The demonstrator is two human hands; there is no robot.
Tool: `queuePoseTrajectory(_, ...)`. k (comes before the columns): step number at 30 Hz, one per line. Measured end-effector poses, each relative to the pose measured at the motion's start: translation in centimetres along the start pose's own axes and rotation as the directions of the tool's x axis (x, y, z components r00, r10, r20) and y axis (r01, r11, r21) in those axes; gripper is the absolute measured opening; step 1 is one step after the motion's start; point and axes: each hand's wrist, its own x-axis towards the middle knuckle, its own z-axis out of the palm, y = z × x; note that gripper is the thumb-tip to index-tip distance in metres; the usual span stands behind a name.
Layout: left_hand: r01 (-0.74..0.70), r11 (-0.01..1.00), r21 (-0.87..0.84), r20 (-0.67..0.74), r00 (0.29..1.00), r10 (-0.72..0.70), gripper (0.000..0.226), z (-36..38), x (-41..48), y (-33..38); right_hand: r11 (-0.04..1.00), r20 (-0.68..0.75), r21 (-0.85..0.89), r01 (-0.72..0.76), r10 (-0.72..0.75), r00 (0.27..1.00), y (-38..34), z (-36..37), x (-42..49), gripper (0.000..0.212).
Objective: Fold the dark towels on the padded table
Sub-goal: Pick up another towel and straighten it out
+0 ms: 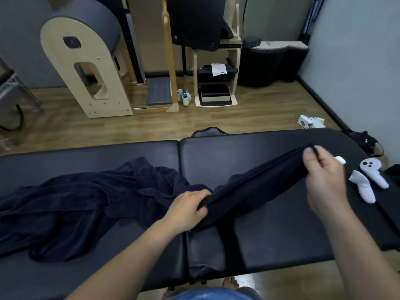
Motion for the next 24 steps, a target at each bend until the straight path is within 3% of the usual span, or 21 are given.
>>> queuePoseTrajectory(3,0.076,0.997,0.020,-0.070,0.995,-0.075,0.033,-0.6,-0.2,-2.3,0.995,-0.139,0.091,-0.041,0.053,0.989,-0.9,-2.3,1.5,0.031)
queuePoseTrajectory(6,0.014,1.000,-0.012,-0.211,0.977,-0.016,0.024,-2.9,0.5,-3.7,0.981,-0.268,0.175,-0.079,0.125,0.955,-0.8,-4.6,3.2,0.029)
queuePoseTrajectory(11,-0.116,0.988,-0.098,-0.334,0.939,0.077,0.012,-8.7,1.7,-0.6,0.978,-0.380,0.024,-0.207,0.200,0.903,0.5,-6.5,5.7,0.048)
queuePoseTrajectory(13,-0.146,0.972,-0.183,-0.311,0.947,0.084,0.012,-9.7,1.9,1.8,0.976,-0.357,-0.149,-0.159,0.097,0.929,-1.2,-4.8,5.4,0.029)
queuePoseTrajectory(14,-0.167,0.961,-0.222,-0.301,0.949,0.096,0.010,-9.9,2.0,3.0,0.962,-0.299,-0.249,-0.114,0.036,0.954,-2.1,-3.4,4.9,0.012)
queuePoseTrajectory(16,-0.216,0.939,-0.269,-0.304,0.944,0.130,0.007,-9.6,2.3,5.2,0.939,-0.040,-0.340,0.045,-0.062,0.997,-3.7,-0.2,3.3,0.022)
queuePoseTrajectory(17,-0.238,0.929,-0.282,-0.312,0.939,0.146,0.006,-9.3,2.5,6.1,0.933,0.139,-0.332,0.139,-0.097,0.985,-4.1,1.4,2.1,0.026)
queuePoseTrajectory(20,-0.289,0.916,-0.280,-0.306,0.931,0.200,0.013,-8.8,2.9,7.5,0.881,0.601,-0.294,0.369,-0.130,0.788,-4.4,5.4,-1.0,0.044)
queuePoseTrajectory(22,-0.303,0.911,-0.279,-0.293,0.930,0.220,0.015,-8.7,2.7,7.3,0.906,0.724,-0.276,0.320,-0.024,0.690,-4.0,6.7,-1.8,0.041)
queuePoseTrajectory(24,-0.294,0.913,-0.284,-0.289,0.934,0.211,0.016,-8.7,2.2,6.4,0.892,0.752,-0.312,0.327,0.021,0.659,-3.3,7.0,-1.7,0.025)
